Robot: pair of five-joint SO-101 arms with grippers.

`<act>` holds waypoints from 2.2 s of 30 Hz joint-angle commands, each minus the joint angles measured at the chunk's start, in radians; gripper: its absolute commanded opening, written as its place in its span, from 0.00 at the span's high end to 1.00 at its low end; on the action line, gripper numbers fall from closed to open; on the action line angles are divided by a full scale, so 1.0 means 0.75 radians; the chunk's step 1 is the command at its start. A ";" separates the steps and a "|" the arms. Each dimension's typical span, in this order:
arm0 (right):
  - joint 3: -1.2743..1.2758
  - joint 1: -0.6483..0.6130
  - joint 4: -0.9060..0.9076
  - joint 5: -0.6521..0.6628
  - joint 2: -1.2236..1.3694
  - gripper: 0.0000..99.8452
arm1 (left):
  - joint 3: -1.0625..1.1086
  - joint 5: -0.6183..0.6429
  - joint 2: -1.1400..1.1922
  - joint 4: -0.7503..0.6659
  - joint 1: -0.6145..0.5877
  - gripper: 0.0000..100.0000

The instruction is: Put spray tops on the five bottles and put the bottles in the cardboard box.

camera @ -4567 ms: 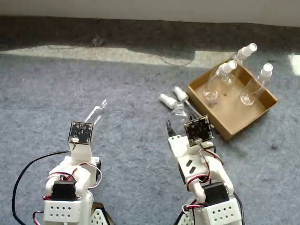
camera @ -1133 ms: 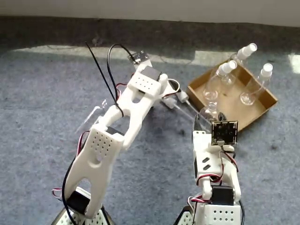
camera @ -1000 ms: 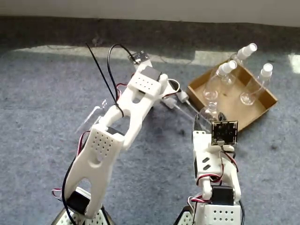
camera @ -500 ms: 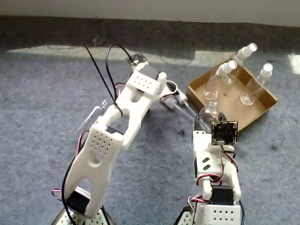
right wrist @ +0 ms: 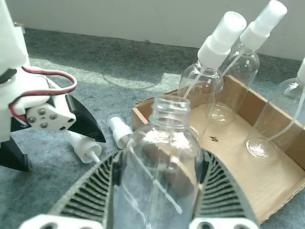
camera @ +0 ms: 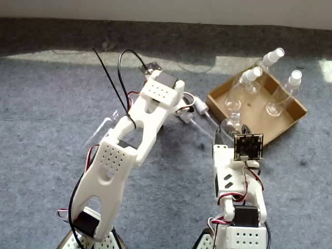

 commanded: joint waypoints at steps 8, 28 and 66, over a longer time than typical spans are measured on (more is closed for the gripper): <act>-0.013 -0.011 -0.040 -0.006 -0.026 0.92 | -0.142 0.016 0.003 0.190 -0.007 0.61; -0.013 -0.011 -0.040 -0.006 -0.026 0.92 | -0.142 0.086 0.005 0.198 -0.003 0.87; 0.009 -0.302 -0.142 -0.006 -0.024 0.92 | 0.087 -0.818 -0.627 0.237 -0.163 1.00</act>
